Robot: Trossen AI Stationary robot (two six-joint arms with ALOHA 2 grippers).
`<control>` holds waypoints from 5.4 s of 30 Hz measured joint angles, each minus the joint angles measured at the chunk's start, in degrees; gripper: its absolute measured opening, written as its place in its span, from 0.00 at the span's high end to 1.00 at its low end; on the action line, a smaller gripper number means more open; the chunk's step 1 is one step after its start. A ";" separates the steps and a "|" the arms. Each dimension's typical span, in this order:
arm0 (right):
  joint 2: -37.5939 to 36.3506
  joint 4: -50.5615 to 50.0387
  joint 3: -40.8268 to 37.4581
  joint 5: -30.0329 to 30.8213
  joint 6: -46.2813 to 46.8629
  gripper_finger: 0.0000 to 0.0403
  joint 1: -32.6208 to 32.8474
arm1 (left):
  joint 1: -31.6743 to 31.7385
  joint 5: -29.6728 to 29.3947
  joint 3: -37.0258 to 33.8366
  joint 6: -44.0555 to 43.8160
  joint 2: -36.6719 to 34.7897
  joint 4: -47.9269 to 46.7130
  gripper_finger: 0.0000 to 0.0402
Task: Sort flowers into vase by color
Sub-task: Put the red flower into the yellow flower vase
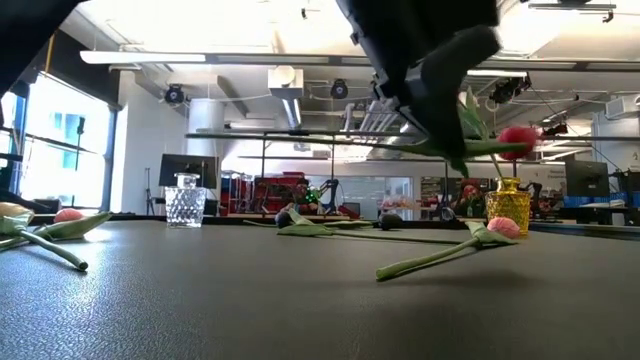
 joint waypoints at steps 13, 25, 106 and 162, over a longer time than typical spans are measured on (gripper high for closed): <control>-9.22 -1.03 0.02 4.50 -7.37 0.53 -9.37 | 15.06 14.77 -12.83 12.20 -13.88 4.77 1.00; -1.84 -11.55 -6.33 6.74 9.61 0.53 -13.23 | 25.88 28.95 -50.16 10.52 -32.06 50.28 1.00; -4.83 13.91 -17.74 -5.66 -7.70 1.00 -30.16 | 37.19 50.71 -57.05 3.77 -26.32 74.13 0.74; -11.95 -20.54 -10.27 -2.56 2.33 0.67 -51.42 | 36.09 42.43 -57.05 8.86 -26.28 68.07 0.74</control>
